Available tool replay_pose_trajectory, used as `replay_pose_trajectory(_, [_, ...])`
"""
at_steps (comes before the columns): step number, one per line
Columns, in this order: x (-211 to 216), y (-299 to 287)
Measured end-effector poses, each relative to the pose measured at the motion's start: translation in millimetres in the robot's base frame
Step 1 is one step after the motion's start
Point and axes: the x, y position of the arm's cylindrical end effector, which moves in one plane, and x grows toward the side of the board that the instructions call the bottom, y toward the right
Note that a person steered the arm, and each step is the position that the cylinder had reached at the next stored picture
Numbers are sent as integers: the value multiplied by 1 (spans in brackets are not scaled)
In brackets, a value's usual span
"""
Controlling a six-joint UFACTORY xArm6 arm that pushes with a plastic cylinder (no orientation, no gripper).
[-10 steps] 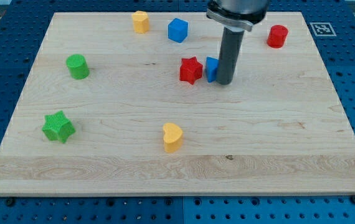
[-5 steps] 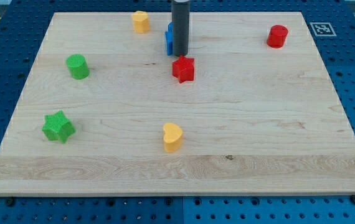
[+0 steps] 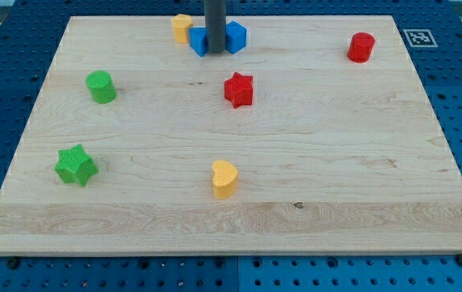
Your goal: Move blue triangle towards the top left
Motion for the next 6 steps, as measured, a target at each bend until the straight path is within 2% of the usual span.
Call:
replay_pose_trajectory(3, [-15, -23])
replay_pose_trajectory(6, [-2, -51])
